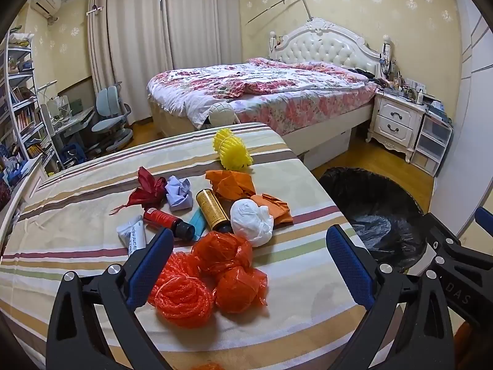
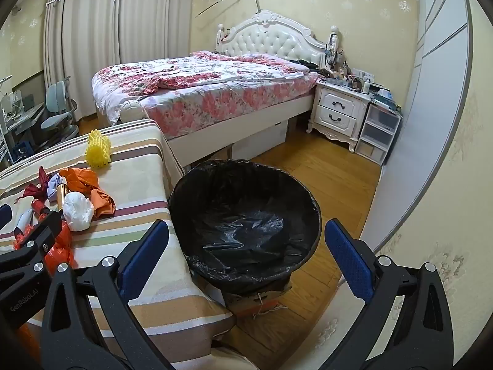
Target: Collect trash
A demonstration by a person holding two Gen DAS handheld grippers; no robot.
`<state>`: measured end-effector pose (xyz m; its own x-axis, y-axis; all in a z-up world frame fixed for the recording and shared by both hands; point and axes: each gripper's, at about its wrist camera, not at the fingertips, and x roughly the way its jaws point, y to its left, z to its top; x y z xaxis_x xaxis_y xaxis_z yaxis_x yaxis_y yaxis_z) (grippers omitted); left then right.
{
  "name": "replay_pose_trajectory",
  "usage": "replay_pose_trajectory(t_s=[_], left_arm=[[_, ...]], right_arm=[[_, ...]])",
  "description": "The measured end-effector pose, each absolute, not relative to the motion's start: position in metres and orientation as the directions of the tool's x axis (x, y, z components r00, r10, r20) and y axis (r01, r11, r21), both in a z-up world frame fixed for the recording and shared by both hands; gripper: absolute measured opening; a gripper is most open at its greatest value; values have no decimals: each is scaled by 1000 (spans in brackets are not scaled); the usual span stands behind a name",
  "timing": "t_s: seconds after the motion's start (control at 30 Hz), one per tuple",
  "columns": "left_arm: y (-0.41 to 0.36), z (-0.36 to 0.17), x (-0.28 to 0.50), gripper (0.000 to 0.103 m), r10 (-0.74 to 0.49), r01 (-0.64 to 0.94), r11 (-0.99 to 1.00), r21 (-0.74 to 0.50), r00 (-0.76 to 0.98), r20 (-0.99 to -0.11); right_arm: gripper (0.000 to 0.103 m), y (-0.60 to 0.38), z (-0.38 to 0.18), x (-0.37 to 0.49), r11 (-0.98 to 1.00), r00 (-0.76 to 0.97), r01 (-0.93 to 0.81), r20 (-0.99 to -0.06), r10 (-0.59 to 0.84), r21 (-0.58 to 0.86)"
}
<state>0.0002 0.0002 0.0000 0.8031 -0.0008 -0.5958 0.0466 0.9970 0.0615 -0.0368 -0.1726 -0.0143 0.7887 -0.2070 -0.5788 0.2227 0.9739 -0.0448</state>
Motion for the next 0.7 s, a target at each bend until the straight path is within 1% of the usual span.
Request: replay_pose_trajectory(t_s=[0.27,0.6,0.7], left_arm=[[0,1,0,97,2,44,997,62,803,-596],[-4,-18,-1,97,-24,74,996,56,786,-617],[-3,-11,-1,97,-24,71,996,52,786,-617]], right_arm=[[99,-172,-16,-36,974,789,221,-580,-206,-45],[99,-174,-16,-37,974,786,222,-582,-207,-46],[99,-175,-16,-37,974,787,222,-582,-206,-45]])
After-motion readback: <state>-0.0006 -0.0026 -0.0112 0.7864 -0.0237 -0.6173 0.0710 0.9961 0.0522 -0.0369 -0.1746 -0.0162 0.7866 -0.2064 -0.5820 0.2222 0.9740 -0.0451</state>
